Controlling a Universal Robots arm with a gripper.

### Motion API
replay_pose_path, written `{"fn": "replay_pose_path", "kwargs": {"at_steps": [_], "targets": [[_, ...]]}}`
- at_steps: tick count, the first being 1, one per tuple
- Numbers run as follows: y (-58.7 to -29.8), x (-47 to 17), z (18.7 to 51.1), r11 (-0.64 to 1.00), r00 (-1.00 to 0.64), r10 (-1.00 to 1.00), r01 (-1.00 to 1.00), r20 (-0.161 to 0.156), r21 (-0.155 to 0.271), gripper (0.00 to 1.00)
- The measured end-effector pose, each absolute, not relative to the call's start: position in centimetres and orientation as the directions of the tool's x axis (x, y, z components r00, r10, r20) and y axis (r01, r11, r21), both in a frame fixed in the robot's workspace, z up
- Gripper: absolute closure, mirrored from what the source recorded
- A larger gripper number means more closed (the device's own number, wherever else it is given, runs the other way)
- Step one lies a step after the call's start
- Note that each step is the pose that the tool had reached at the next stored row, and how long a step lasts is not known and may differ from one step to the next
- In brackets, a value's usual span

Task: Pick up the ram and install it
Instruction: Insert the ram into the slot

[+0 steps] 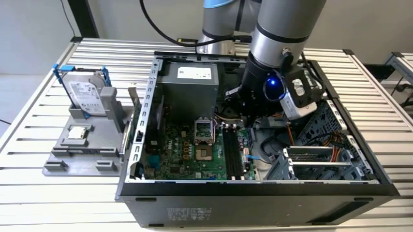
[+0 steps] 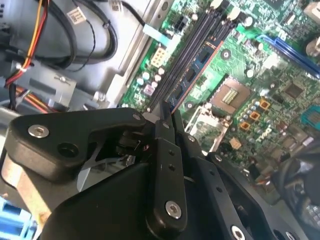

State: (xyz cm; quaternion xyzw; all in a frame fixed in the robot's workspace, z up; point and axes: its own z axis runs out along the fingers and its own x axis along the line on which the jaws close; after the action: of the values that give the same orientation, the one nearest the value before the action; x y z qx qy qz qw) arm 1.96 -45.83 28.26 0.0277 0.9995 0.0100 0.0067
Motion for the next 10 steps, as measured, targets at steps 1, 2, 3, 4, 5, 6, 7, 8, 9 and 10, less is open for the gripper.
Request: {"fn": "replay_pose_path", "kwargs": {"at_steps": [1,2,3,4,5,6,7,8,9,10], "targets": [[-46.0,2.0,28.1,0.998,-0.998,0.056,0.055,-0.013,0.020,1.00],[-46.2,2.1,27.9,0.998,-0.998,0.056,0.055,-0.013,0.020,1.00],[-46.3,2.1,27.7,0.998,-0.998,0.056,0.055,-0.013,0.020,1.00],[-46.5,2.1,27.5,0.998,-0.998,0.056,0.055,-0.013,0.021,1.00],[-46.5,2.1,27.3,0.998,-0.998,0.056,0.055,-0.013,0.021,1.00],[-46.6,2.1,27.2,0.998,-0.998,0.056,0.055,-0.013,0.021,1.00],[-46.6,2.1,27.0,0.998,-0.998,0.056,0.055,-0.013,0.020,1.00],[-46.6,2.1,26.8,0.998,-0.998,0.055,0.055,-0.013,0.020,1.00],[-46.7,2.1,26.6,0.998,-0.998,0.055,0.055,-0.013,0.020,1.00],[-46.8,2.1,26.5,0.998,-0.998,0.054,0.053,-0.013,0.020,1.00]]}}
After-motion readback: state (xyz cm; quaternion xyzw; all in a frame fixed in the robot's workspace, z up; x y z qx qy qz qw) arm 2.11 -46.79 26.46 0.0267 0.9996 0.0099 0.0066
